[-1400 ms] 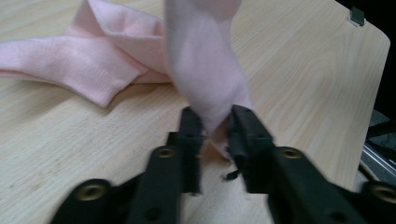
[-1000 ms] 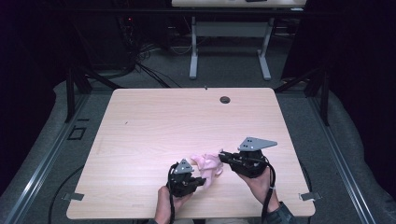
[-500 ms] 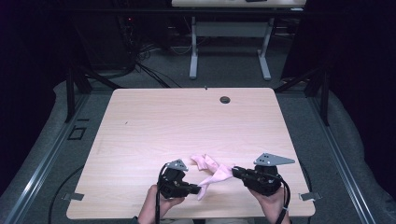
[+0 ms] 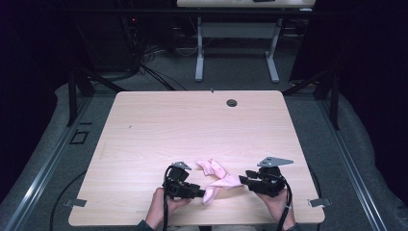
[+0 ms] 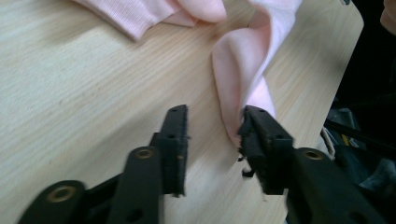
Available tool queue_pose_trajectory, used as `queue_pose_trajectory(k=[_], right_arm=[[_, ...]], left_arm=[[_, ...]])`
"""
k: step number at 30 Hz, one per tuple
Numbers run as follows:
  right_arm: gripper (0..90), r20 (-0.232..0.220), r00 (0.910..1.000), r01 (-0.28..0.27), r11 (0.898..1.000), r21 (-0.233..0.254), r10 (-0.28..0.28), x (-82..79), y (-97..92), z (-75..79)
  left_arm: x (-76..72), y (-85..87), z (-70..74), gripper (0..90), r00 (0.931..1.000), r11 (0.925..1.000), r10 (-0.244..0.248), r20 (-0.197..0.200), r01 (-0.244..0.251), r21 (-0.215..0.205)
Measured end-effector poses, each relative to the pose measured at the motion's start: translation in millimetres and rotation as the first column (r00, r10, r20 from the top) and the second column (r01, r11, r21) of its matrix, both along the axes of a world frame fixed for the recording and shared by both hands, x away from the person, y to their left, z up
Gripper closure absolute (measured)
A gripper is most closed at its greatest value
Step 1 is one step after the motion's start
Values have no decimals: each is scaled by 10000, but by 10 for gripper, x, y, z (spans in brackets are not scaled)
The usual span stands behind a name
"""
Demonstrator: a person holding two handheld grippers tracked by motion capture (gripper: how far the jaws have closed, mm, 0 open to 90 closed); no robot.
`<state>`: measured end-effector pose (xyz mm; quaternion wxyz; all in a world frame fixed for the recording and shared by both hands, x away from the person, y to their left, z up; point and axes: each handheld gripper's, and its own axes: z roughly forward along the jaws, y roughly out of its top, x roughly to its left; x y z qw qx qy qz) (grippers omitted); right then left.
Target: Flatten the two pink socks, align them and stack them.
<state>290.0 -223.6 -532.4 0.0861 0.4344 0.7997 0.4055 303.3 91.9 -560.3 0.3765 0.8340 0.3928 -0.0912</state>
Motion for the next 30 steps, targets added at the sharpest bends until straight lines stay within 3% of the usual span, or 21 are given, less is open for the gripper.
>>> queue_pose_trajectory(k=[4,6,9,11,13,14,15,18,20,22,26,30], right_arm=[[472,-159,9957,-910,9958,61,911,116,-33,-9],[438,-291,9919,-1241,9923,-32,1239,145,-58,-19],[430,-476,9879,-1456,9886,381,1473,113,-125,-52],[454,-625,9855,-1544,9865,537,1576,87,-159,-103],[491,-840,9849,-1473,9878,505,1511,91,-174,-169],[562,-867,9867,-1342,9900,439,1376,95,-180,-197],[578,-904,9864,-1326,9898,529,1370,103,-185,-224],[700,-925,9868,-1278,9899,619,1331,103,-166,-262],[776,-879,9886,-1167,9910,650,1221,89,-147,-264],[833,-828,9893,-1151,9913,631,1202,74,-142,-262],[861,-553,9932,-981,9927,704,1020,11,-149,-234],[868,-373,9969,-663,9941,860,697,-89,-194,-101]], left_arm=[[-196,10,46,409,9982,9995,265,544,-256,-176],[-312,-28,66,366,9950,9995,275,958,-260,-164],[-421,-101,57,358,9896,9993,354,1392,-369,88],[-443,-149,30,381,9840,9975,472,1715,-553,428],[-443,-188,-1,421,9824,9968,535,1789,-633,494],[-445,-216,-9,464,9799,9946,588,1906,-740,735],[-440,-234,-24,501,9778,9937,550,2021,-734,849],[-424,-254,-67,637,9761,9938,331,2148,-550,967],[-419,-251,-101,755,9764,9958,156,2155,-345,845],[-400,-233,-129,817,9793,9965,87,2023,-253,793],[-374,-149,-103,862,9828,9990,109,1841,-187,402],[-334,-33,-2,862,9960,9980,-178,873,231,-595]])
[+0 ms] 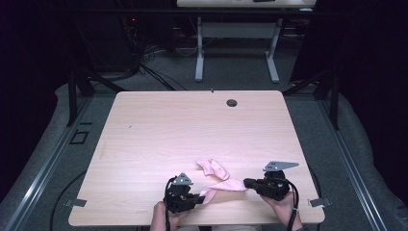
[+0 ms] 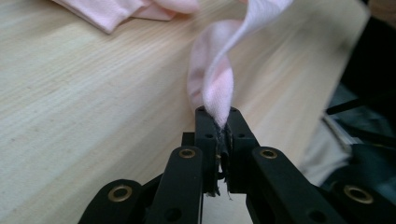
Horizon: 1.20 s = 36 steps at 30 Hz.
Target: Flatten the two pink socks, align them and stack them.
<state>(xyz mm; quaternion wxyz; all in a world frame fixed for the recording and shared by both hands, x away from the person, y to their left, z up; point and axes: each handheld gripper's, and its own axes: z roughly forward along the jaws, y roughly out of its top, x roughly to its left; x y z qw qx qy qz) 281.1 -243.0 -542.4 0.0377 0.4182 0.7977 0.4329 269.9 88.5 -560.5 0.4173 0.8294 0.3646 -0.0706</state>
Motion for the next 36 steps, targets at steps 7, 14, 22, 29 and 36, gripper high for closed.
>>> queue_pose_trajectory(k=[7,14,22,29,36], right_arm=[[864,59,9965,833,9954,-463,-831,-210,-37,365],[691,-426,9913,1175,9827,-1434,-1247,97,55,-24],[677,-753,9926,819,9836,-1608,-950,107,-11,-108],[843,-992,9902,834,9866,-1405,-978,54,2,-154],[846,-1262,9897,537,9919,-1150,-682,-54,73,-178]], left_arm=[[164,112,86,851,9788,9921,-1041,-1766,897,-878],[308,127,6,635,9905,9993,122,-1369,-72,367],[192,-70,5,532,9958,9973,-29,-910,96,733],[157,-213,-64,749,9981,9895,-342,-504,409,1389],[137,-168,-86,887,9989,9857,-430,-175,453,1623]])
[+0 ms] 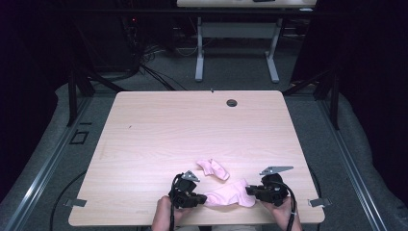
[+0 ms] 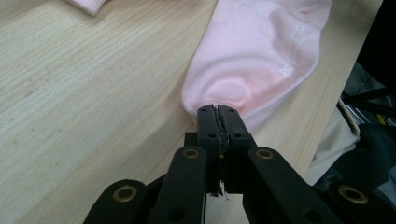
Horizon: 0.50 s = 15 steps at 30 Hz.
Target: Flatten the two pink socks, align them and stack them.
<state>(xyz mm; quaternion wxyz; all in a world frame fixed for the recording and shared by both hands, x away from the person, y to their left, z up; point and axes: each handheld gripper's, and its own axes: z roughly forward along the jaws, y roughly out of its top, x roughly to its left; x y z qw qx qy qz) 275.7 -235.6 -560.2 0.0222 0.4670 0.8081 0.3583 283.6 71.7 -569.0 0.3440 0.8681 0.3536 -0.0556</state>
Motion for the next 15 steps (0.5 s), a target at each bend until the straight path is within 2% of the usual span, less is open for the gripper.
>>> queue_pose_trajectory(k=[4,6,8,9,11,15], right_arm=[[838,74,9998,-175,9997,182,173,-58,30,17],[790,284,9993,-272,9991,324,263,-75,27,34],[696,524,9982,-314,9984,460,290,-73,-8,60],[653,730,9972,-206,9987,475,171,-66,-29,67],[565,1083,9941,-2,9981,623,-66,-44,-89,86],[337,1845,9815,380,9964,762,-516,-3,-212,115]], left_arm=[[-7,122,48,887,9994,9995,218,264,-224,227],[-2,192,76,876,9987,9989,404,297,-411,234],[16,255,105,754,9973,9975,691,256,-694,126],[29,285,123,719,9972,9974,715,229,-717,71],[39,304,143,579,9957,9960,890,262,-890,11],[107,347,270,403,9901,9915,1300,529,-1292,-170]])
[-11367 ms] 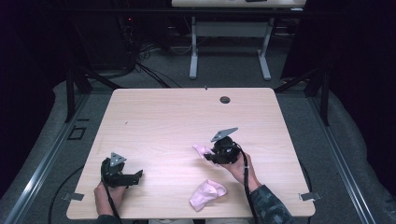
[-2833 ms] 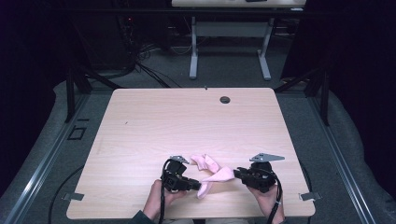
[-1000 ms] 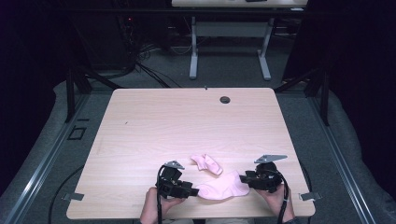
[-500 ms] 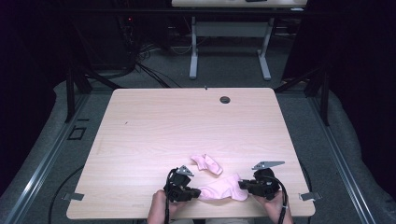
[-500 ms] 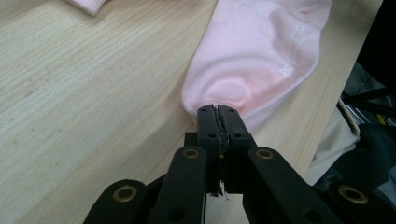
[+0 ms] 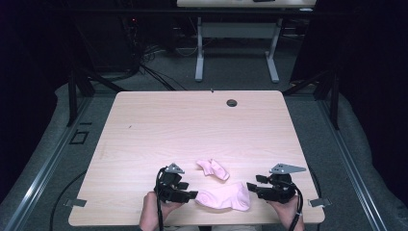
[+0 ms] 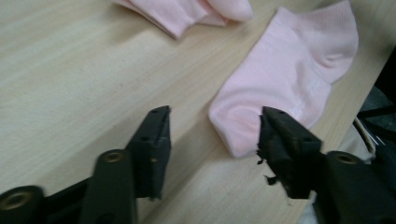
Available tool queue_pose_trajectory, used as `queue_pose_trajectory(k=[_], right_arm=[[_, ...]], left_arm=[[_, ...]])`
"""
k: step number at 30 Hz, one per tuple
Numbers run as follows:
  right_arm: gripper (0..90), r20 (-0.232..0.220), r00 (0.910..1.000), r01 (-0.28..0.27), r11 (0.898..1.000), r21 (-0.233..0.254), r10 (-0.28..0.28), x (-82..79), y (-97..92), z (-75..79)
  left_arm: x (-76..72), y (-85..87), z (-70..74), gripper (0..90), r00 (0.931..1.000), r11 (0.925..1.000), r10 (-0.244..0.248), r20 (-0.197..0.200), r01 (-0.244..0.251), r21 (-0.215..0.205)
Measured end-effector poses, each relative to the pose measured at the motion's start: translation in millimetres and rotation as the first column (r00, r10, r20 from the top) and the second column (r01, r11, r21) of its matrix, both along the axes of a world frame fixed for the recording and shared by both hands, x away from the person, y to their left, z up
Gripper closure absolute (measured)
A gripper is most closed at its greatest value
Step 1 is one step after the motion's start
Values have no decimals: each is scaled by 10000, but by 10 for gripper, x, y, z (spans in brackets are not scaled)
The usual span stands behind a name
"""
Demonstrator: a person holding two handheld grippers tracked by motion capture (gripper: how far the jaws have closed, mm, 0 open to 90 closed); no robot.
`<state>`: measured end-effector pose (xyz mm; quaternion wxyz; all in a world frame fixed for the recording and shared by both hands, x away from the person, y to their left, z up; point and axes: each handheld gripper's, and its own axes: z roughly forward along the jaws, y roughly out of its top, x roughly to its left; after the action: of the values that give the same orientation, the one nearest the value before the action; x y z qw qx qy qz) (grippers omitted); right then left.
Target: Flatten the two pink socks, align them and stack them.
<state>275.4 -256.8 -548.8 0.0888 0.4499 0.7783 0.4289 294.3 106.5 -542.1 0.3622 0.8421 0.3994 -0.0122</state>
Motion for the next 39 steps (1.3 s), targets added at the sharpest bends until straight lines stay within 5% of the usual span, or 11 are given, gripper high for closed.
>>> queue_pose_trajectory(k=[10,17,23,30,39], right_arm=[[48,176,9986,505,9982,-336,-499,136,-105,-180],[0,525,9945,957,9908,-957,-910,196,-167,-246],[0,786,9911,1169,9847,-1289,-1074,212,-202,-305],[5,722,9900,1281,9871,-961,-1215,212,-228,-349],[41,820,9892,1296,9863,-1020,-1215,209,-227,-359]], left_arm=[[171,-84,149,155,9993,9999,142,339,-142,15],[294,-152,210,97,9975,9987,456,537,-467,206],[414,-243,264,107,9962,9973,499,714,-535,496],[573,-423,370,143,9955,9966,415,849,-473,675],[804,-717,334,283,9997,9969,102,203,-117,776]])
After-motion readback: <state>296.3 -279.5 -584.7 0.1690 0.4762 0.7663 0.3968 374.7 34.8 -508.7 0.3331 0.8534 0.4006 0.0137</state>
